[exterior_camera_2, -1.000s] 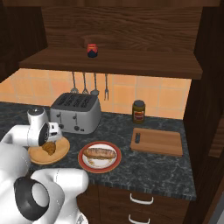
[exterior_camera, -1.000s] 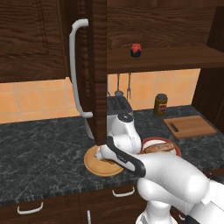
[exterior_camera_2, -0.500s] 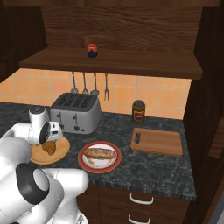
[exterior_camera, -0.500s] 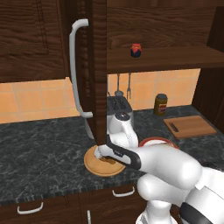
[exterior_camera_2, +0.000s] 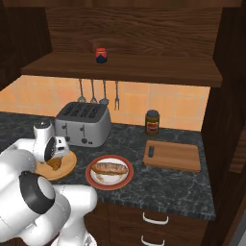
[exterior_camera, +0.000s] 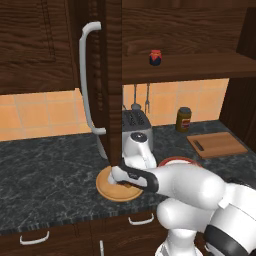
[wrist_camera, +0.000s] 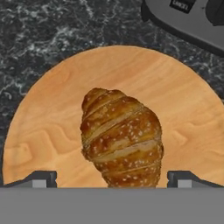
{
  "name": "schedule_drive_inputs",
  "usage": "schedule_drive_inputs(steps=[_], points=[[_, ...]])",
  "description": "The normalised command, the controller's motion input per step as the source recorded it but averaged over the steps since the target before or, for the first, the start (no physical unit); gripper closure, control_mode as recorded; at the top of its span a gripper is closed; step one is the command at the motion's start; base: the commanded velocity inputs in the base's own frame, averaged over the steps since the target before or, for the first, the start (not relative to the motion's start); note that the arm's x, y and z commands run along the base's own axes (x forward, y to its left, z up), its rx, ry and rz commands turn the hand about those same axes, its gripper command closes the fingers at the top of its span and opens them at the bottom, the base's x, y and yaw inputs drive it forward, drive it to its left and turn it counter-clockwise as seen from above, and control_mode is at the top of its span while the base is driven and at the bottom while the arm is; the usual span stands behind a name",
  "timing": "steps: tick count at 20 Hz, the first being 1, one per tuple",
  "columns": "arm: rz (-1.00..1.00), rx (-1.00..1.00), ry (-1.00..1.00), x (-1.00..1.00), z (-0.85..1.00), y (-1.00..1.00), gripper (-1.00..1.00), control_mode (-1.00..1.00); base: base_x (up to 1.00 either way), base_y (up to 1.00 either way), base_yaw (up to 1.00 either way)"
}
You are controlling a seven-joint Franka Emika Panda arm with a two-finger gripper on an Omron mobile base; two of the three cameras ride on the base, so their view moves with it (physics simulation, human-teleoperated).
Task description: From the different types of pastries on the counter, select a croissant and place it on the cutting board. Then retrieve a jar of jam from the cabinet and place it alongside the croissant on the cutting board.
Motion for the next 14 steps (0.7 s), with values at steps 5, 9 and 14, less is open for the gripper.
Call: schedule_drive_inputs(steps=[5, 9, 14], points=[[0.02, 0.00, 0.00, 0.04, -0.15, 0.00, -1.00, -1.00, 0.00, 0.00, 0.00], [0.01, 0.00, 0.00, 0.16, -0.08, 0.00, -1.00, -1.00, 0.00, 0.00, 0.00], [0.00, 0.00, 0.00, 0.09, -0.10, 0.00, -1.00, -1.00, 0.00, 0.00, 0.00]])
